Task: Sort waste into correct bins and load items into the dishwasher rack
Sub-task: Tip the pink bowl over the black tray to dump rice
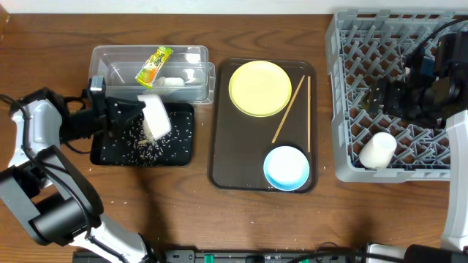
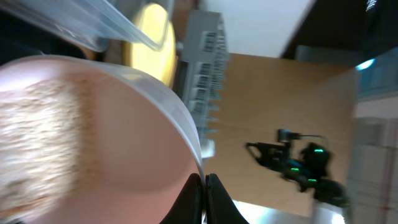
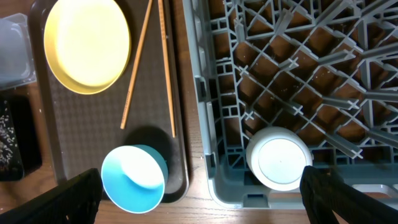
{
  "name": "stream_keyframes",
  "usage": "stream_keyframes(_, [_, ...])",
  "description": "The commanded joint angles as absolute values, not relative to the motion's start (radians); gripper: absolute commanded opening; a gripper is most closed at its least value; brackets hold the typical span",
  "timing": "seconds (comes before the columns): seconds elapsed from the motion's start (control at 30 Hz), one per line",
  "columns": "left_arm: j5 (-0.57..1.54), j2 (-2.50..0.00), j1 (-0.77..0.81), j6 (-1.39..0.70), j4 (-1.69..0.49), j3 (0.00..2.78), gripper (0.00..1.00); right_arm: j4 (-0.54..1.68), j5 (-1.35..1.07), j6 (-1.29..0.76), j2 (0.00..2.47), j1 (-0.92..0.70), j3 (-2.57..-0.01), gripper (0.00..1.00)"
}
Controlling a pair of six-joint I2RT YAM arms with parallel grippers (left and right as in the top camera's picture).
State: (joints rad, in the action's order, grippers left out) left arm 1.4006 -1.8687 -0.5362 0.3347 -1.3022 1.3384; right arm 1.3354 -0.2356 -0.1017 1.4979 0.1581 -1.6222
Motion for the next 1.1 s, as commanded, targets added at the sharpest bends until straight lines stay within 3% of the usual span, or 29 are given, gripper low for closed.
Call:
stream_keyframes(0.0, [1.510,-1.865,-0.540,0.453,-1.351,1.324,0.06,1.336,-0.237,-0.089,1.497,0.142,-1.632,0.99])
stream_keyframes(1.07, [1.572,-1.859,-0.600,0.467,-1.435,1.324,0.06,1.350,-0.237,-0.088,1.497,0.142,-1.632,0.99])
